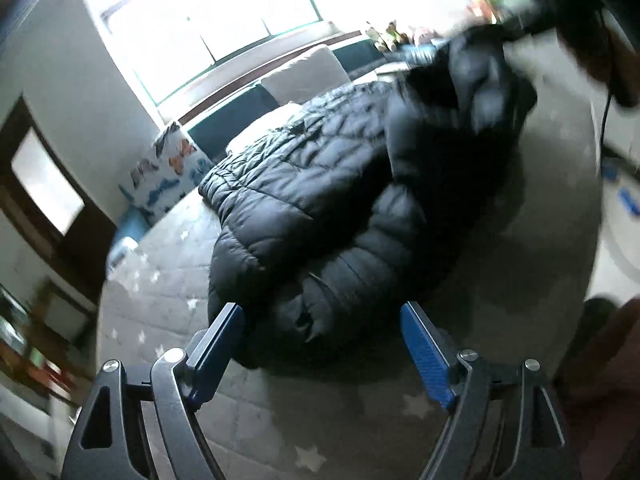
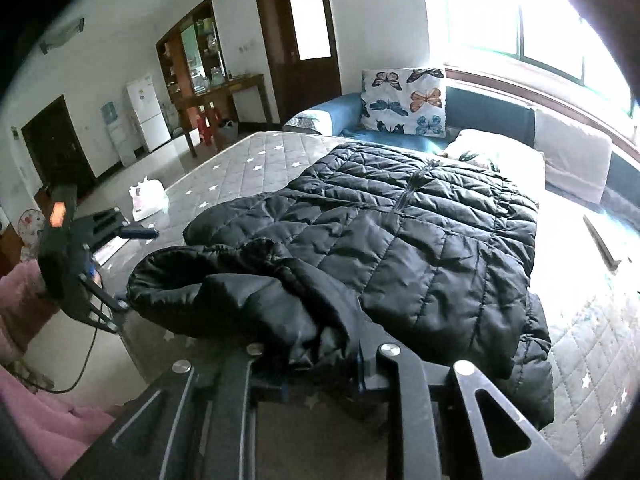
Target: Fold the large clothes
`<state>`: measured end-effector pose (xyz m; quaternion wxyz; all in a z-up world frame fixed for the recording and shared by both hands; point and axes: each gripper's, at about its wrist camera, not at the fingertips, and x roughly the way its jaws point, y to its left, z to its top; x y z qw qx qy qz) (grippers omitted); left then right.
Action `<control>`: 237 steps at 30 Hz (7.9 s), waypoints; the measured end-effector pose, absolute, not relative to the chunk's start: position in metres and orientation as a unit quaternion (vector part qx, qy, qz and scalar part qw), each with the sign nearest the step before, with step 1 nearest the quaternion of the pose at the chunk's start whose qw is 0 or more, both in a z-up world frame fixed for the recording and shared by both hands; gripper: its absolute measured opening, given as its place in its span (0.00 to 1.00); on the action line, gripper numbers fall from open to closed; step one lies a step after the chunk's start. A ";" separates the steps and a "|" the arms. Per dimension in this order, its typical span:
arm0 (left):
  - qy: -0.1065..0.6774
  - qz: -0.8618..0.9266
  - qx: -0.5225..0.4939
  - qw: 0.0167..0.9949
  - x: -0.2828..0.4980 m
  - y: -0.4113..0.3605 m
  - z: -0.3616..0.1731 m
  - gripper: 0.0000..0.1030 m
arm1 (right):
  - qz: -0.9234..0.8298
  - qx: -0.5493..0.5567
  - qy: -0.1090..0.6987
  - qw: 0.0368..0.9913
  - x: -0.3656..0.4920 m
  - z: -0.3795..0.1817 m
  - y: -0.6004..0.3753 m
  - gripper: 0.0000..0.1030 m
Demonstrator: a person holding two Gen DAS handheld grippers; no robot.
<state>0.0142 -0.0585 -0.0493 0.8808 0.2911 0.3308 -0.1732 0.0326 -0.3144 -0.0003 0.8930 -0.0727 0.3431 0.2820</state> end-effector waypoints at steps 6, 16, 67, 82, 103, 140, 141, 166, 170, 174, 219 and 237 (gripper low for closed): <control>0.286 -0.183 0.318 0.885 0.012 -0.073 -0.066 0.44 | 0.279 -0.067 0.335 0.897 0.029 -0.005 -0.318 0.23; 0.235 -0.189 0.261 0.917 -0.039 -0.057 -0.039 0.02 | 0.286 -0.077 0.304 0.905 -0.020 -0.012 -0.317 0.20; 0.231 -0.165 0.219 0.934 -0.118 -0.034 0.014 0.30 | 0.341 -0.094 0.242 0.903 -0.070 0.051 -0.299 0.16; 0.270 -0.122 0.226 0.928 0.165 -0.050 0.091 0.30 | 0.283 -0.032 0.275 0.918 0.166 0.095 -0.308 0.16; 0.441 -0.085 0.163 0.879 0.352 -0.047 -0.049 0.51 | 0.184 0.102 0.471 0.857 0.373 -0.070 -0.331 0.21; 0.445 -0.113 0.123 0.879 0.323 -0.076 -0.023 0.53 | 0.139 -0.044 0.456 0.878 0.292 -0.040 -0.347 0.09; 0.442 -0.111 0.128 0.881 0.318 -0.076 -0.019 0.53 | 0.136 -0.049 0.455 0.879 0.288 -0.035 -0.344 0.12; 0.452 -0.097 0.081 0.883 0.193 -0.023 -0.013 0.54 | 0.216 -0.113 0.450 0.859 0.198 -0.047 -0.266 0.50; 0.444 -0.095 0.095 0.886 0.185 -0.025 -0.015 0.54 | 0.195 -0.130 0.456 0.858 0.188 -0.044 -0.283 0.50; 0.443 -0.099 0.078 0.888 0.184 -0.018 -0.013 0.54 | 0.166 -0.102 0.469 0.862 0.185 -0.049 -0.317 0.50; 0.454 -0.042 -0.066 0.887 0.190 0.077 0.002 0.62 | 0.082 -0.068 0.461 0.881 0.238 -0.030 -0.378 0.50; 0.474 -0.041 -0.173 0.863 0.180 0.105 -0.025 0.82 | 0.097 -0.088 0.492 0.861 0.196 -0.035 -0.382 0.50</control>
